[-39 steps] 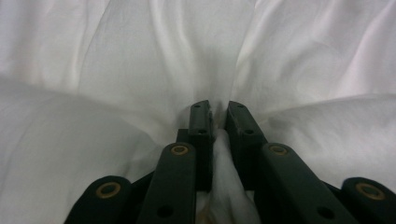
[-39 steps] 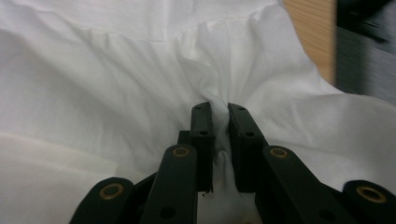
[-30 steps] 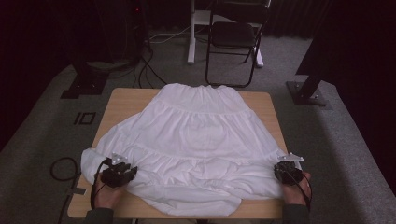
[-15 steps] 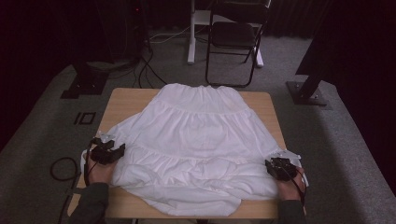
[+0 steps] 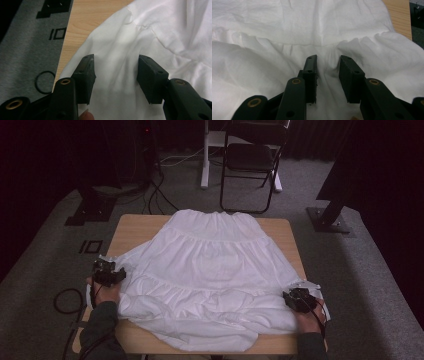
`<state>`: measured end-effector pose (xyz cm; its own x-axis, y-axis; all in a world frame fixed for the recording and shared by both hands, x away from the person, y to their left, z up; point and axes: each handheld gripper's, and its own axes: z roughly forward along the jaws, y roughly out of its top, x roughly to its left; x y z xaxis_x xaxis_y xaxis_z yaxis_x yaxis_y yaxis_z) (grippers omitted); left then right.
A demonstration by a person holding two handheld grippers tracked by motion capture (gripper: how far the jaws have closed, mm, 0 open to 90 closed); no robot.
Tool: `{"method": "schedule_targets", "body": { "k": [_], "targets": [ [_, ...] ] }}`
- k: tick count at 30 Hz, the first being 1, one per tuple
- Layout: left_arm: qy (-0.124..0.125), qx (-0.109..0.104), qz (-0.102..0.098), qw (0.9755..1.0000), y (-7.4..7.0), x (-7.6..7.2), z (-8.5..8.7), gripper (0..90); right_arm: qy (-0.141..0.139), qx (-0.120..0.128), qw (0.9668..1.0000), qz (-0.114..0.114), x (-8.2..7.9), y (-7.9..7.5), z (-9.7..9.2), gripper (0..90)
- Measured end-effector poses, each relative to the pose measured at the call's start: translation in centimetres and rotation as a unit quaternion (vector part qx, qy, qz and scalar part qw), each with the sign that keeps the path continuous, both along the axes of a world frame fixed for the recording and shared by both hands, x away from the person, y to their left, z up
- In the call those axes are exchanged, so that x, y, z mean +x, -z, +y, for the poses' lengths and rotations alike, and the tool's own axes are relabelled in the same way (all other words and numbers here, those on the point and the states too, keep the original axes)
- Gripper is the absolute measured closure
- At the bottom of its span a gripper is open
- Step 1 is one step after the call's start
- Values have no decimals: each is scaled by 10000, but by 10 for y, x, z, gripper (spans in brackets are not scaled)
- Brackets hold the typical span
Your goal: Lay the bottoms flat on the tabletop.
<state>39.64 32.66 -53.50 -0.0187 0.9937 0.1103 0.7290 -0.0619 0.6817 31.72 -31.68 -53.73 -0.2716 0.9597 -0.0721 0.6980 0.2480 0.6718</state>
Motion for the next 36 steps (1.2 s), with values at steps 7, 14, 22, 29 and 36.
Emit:
{"method": "schedule_targets", "body": {
  "k": [7, 14, 22, 29, 36],
  "targets": [
    [26, -402, -4, 9992, 0, -4, 6, 754, 30, 160, 9999, 43, 1, 0, -6, 721],
    [-426, -217, -80, 9988, 2, -19, 9, 889, 50, 63, 9999, 110, -2, -1, -10, 849],
    [-936, -137, -196, 9953, 4, -48, 21, 889, 46, -12, 9999, 106, -4, -1, -8, 854],
    [-756, -180, -99, 9969, 2, -47, 15, 865, -37, -116, 9999, 111, -9, -1, -3, 855],
    [-565, -359, -91, 9977, 0, -48, 15, 763, -262, -206, 9981, 517, -25, -8, -2, 863]
  ]
}}
